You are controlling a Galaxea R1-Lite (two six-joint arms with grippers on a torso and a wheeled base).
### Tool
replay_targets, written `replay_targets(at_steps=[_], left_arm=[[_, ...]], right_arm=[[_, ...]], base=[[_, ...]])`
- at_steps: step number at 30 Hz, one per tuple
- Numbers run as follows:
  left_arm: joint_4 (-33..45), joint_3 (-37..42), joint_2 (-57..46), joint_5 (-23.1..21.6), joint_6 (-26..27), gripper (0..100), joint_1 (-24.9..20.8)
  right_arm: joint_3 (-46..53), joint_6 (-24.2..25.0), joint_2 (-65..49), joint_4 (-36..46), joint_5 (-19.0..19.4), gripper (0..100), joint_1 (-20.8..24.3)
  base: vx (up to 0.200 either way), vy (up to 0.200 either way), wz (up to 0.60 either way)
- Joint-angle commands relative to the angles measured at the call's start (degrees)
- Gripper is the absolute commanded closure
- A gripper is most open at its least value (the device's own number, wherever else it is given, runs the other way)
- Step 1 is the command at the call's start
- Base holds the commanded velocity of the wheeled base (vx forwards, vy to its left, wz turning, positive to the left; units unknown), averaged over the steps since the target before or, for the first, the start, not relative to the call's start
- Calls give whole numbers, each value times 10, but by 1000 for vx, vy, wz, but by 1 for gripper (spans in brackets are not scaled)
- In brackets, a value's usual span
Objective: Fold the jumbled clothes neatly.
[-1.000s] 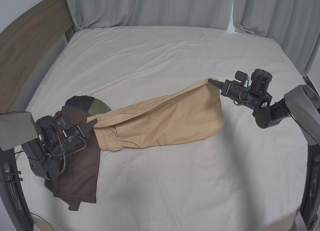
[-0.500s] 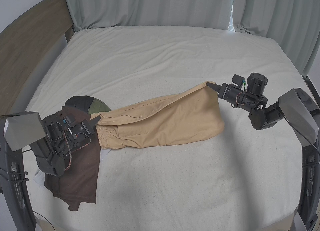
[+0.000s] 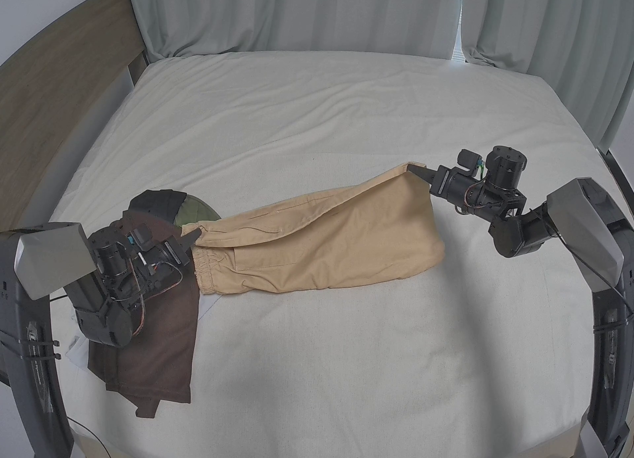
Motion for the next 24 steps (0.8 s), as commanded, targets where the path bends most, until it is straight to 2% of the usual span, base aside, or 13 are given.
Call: replay_targets(at_steps=[1,3,4,6,9,12,17,23,24], left_arm=[[-2,-4,6,0,0,0,0],[-2,-5,10,0,0,0,0],[-2,-5,11,0,1,0,1],[-2,-7,12,1,2,0,2],[-2,-16,12,2,0,0,5],[-2,-15,9,7,1,0,6],[-2,-10,-8,24,0,0,7],[-2,17,-39,23,-2,0,6],[-2,28,-48,19,0,0,5]], right_arm=[[-7,0,8,0,0,100,2],[-10,0,11,1,0,100,2],[-16,0,14,1,-1,0,2],[-26,0,21,0,-2,0,2],[-76,0,47,0,-44,0,4],[-94,0,57,0,-61,0,7],[-70,0,38,-4,-62,0,9],[8,0,-19,-7,-63,0,9],[47,-5,-43,-8,-66,0,9]], base=[[0,0,0],[0,0,0],[0,0,0],[0,0,0],[0,0,0],[0,0,0],[0,0,0],[0,0,0],[0,0,0]])
